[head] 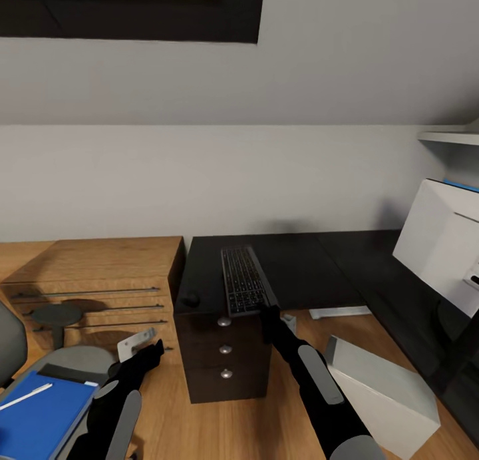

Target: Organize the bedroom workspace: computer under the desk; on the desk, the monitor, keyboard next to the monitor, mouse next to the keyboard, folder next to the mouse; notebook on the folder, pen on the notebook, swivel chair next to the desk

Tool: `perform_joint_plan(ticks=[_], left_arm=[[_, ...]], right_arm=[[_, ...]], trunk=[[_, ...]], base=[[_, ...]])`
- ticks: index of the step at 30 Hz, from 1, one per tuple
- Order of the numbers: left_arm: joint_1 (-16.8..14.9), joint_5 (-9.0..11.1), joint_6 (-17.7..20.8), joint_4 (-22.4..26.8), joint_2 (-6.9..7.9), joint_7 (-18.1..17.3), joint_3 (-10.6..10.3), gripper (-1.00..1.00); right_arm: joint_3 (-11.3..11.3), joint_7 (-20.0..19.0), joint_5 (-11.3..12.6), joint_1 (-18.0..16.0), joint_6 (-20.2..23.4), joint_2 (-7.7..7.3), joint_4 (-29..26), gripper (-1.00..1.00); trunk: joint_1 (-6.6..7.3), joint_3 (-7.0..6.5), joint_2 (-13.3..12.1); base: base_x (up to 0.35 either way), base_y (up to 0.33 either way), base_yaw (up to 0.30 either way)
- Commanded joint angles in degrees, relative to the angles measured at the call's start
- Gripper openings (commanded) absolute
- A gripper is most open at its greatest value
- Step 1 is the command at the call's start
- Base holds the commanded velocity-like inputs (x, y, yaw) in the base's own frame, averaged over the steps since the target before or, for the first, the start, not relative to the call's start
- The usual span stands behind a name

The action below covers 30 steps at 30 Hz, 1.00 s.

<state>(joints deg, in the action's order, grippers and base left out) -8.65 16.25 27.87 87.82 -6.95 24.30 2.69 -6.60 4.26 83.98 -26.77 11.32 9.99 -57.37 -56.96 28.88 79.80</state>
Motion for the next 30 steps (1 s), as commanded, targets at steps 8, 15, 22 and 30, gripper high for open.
perform_joint_plan(ticks=[8,15,22,30], left_arm=[[0.0,0.6,0.2,0.3,-0.33,0.4,0.0,1.0],[0.0,0.6,0.3,0.2,-0.34,0.4,0.0,1.0],[0.0,0.6,0.3,0.2,-0.34,0.4,0.0,1.0],[0.0,0.5,0.2,-2.0,-0.1,0.3,0.0,1.0]], right_arm=[[-0.1,0.6,0.7,0.0,0.3,0.01,0.9,-1.0],[0.1,-0.3,0.8,0.0,0.3,0.01,0.8,-1.0],[0.0,-2.7,0.8,0.0,0.5,0.01,0.9,-1.0],[0.0,-2.9,0.8,0.0,0.8,0.01,0.9,-1.0]], trunk=[[-1.76,1.5,3.3],[-3.3,2.76,6.1],[-3.96,3.22,7.3],[-3.96,3.19,7.3]], base=[[0.001,0.0,0.0],[0.0,0.0,0.0],[0.0,0.0,0.062],[0.0,0.0,0.052]])
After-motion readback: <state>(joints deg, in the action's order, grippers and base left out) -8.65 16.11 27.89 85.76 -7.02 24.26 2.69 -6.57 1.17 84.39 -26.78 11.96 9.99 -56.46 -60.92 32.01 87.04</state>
